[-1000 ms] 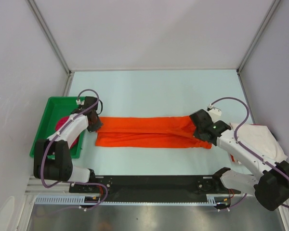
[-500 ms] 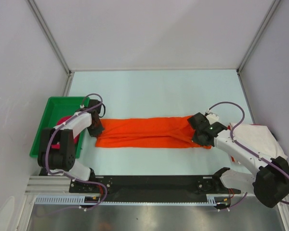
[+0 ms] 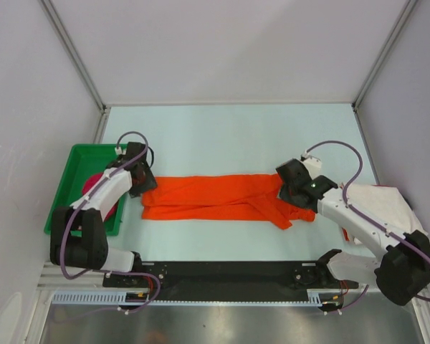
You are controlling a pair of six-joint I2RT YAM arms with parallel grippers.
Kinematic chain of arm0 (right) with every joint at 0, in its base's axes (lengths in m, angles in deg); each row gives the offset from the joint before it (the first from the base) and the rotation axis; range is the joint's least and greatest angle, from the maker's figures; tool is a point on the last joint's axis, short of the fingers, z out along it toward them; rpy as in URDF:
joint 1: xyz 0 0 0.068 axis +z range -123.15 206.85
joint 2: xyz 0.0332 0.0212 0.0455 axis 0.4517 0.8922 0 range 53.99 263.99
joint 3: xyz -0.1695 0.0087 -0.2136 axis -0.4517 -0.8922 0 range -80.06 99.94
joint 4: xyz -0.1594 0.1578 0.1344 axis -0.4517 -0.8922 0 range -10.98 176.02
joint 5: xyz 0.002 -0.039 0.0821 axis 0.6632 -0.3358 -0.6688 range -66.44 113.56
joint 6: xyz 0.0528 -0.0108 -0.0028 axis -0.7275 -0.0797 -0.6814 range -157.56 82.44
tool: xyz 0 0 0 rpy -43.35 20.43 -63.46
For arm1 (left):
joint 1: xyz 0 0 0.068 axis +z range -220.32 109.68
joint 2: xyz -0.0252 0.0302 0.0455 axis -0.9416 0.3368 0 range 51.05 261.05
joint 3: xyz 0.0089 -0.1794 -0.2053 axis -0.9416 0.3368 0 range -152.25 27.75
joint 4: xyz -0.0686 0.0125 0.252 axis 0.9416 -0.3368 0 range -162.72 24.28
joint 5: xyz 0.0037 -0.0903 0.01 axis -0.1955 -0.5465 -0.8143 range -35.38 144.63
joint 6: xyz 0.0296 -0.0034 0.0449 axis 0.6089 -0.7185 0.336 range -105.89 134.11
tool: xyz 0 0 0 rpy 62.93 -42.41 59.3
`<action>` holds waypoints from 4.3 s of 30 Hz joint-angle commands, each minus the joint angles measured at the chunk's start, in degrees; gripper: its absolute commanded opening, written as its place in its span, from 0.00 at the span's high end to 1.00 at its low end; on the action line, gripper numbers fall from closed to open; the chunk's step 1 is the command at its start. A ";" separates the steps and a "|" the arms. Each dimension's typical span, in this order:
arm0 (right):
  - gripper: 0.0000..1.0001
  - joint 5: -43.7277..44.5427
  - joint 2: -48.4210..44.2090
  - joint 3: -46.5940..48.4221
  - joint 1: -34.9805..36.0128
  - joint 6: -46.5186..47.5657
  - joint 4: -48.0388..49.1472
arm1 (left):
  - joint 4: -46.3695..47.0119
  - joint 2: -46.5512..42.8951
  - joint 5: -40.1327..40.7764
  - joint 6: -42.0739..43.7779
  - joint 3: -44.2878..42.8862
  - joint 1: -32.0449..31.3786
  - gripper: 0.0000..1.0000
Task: Fold and stack the t-shirts
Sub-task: Fold the other side of the tshirt into a rectangle, then rotate the tshirt 90 degrees
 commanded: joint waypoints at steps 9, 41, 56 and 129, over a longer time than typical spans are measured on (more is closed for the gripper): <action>0.78 -2.76 18.61 8.18 -0.19 7.50 17.09 | 5.20 12.23 -8.15 -0.68 -10.75 -0.68 0.56; 0.89 -4.53 19.15 3.79 23.53 -3.83 12.28 | 3.79 22.88 -10.09 -0.59 -16.03 -2.79 0.66; 0.83 -0.04 13.50 13.63 3.46 8.36 12.08 | 5.20 13.92 -12.99 -1.47 -15.50 -4.46 0.60; 0.50 13.93 -3.89 -1.84 28.28 -24.48 -17.78 | 2.92 27.61 -2.88 6.70 -29.47 -7.98 0.64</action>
